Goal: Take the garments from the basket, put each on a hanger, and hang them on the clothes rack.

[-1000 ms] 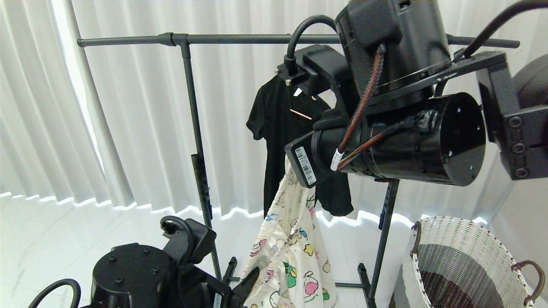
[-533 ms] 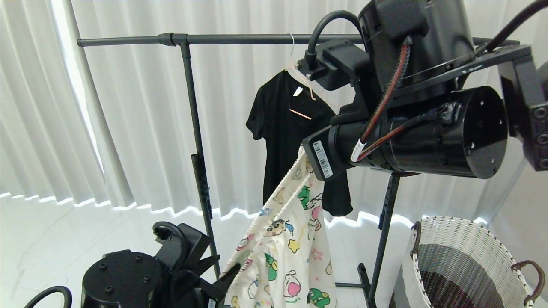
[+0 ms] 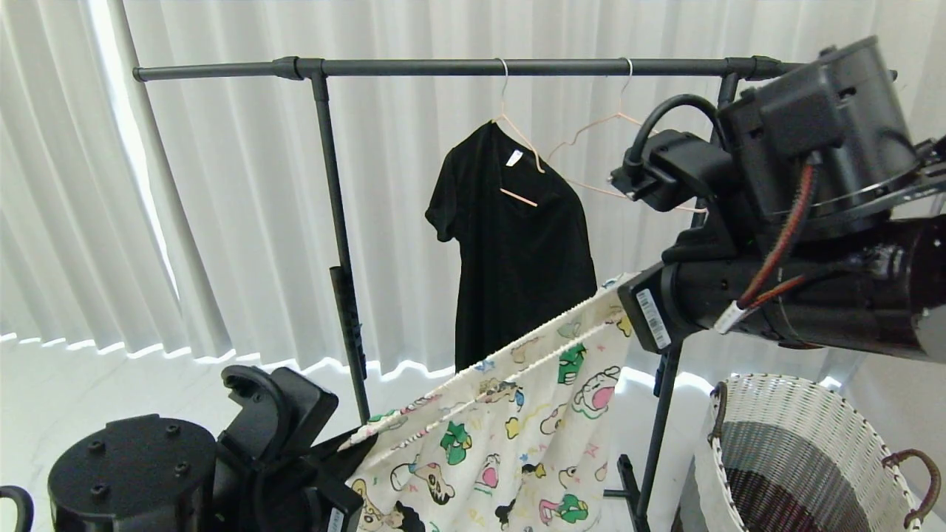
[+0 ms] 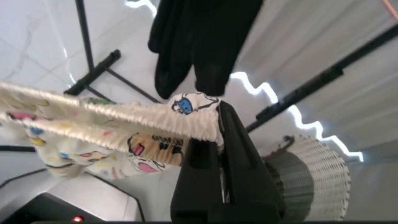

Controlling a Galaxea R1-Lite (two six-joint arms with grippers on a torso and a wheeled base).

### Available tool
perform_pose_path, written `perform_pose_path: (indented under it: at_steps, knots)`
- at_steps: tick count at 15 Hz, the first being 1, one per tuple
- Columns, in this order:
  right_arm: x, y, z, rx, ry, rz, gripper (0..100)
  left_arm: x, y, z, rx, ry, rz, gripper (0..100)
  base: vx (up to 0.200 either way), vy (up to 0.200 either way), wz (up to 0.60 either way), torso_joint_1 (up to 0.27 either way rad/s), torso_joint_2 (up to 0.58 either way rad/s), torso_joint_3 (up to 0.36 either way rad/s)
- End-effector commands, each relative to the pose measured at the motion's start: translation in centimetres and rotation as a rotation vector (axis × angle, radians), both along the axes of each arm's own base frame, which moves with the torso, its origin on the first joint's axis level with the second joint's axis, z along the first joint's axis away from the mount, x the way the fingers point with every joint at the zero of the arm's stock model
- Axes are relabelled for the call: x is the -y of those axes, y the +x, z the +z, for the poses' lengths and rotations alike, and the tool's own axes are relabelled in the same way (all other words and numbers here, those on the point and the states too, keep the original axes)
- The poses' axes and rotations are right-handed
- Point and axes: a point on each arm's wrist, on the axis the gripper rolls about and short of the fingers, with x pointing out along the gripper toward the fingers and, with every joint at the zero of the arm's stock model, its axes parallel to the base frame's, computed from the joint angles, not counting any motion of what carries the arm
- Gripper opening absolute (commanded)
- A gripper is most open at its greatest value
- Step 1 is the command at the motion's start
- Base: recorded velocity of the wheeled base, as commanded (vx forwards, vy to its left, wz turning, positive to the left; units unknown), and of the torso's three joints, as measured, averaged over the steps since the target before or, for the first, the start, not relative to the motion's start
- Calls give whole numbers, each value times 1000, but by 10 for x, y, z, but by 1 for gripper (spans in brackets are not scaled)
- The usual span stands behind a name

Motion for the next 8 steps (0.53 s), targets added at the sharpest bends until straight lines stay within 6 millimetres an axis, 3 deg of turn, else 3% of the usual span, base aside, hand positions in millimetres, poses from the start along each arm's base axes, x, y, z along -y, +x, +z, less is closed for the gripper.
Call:
perform_pose_path:
  at_steps: [1,3,6,8]
  knots:
    - [31,-21,4,11,14,-5,0,10,10,59,25,-63,4,0,0,0,0,0,0,0]
    - [46,-30,5,32,12,-30,0,16,14,96,-57,-40,-25,0,0,0,0,0,0,0]
    - [62,-42,13,62,39,-44,0,12,5,141,-257,-14,-126,0,0,0,0,0,0,0]
    - [71,-48,21,95,48,-32,0,10,0,171,-327,-81,-182,0,0,0,0,0,0,0]
